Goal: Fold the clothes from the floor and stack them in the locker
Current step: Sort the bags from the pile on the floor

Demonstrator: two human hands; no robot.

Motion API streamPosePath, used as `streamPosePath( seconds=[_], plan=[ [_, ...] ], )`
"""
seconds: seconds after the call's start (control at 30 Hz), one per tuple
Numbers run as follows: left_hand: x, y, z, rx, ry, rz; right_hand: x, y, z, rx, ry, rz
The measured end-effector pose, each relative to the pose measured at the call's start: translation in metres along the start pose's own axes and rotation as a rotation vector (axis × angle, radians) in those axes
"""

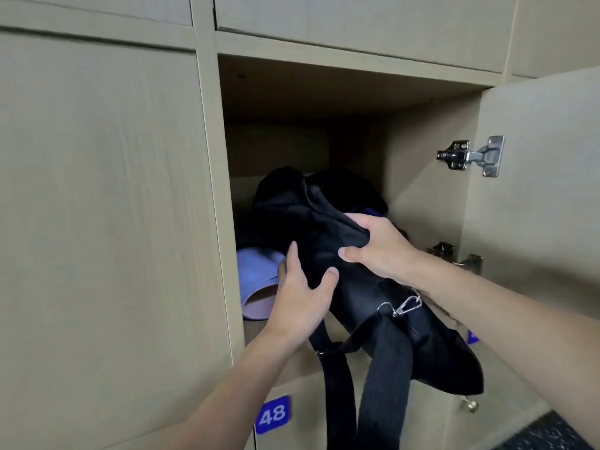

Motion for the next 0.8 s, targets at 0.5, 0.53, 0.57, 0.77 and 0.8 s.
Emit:
streamPosePath(
  seconds=[0.5,0.53,0.57,0.77,0.8],
  plan=[
    [0.031,-0.022,-0.04,-0.228,-0.134,0.009,-0.033,0.089,-0.076,0.376,0.262,-0.201],
    [0.032,-0.021,-0.041,-0.233,-0.12,0.023,-0.041,0.086,-0.064,0.382,0.269,-0.257],
    [0.032,-0.02,-0.041,-0.241,-0.11,0.044,-0.048,0.081,-0.051,0.38,0.271,-0.294],
    [0.031,-0.023,-0.045,-0.274,-0.089,0.168,-0.069,0.078,0.002,0.516,0.213,-0.36],
    [0.031,-0.024,-0.044,-0.277,-0.088,0.205,-0.071,0.081,0.005,0.534,0.207,-0.322]
  ],
)
Point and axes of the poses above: each hand's wrist, its own z-axis away from the middle knuckle, its own y-axis out of the palm, x = y × z, the point moved 8 cm from there along -z, towards the middle knuckle, and after that the axes turned 11 degrees about x, right-handed, at the moved point
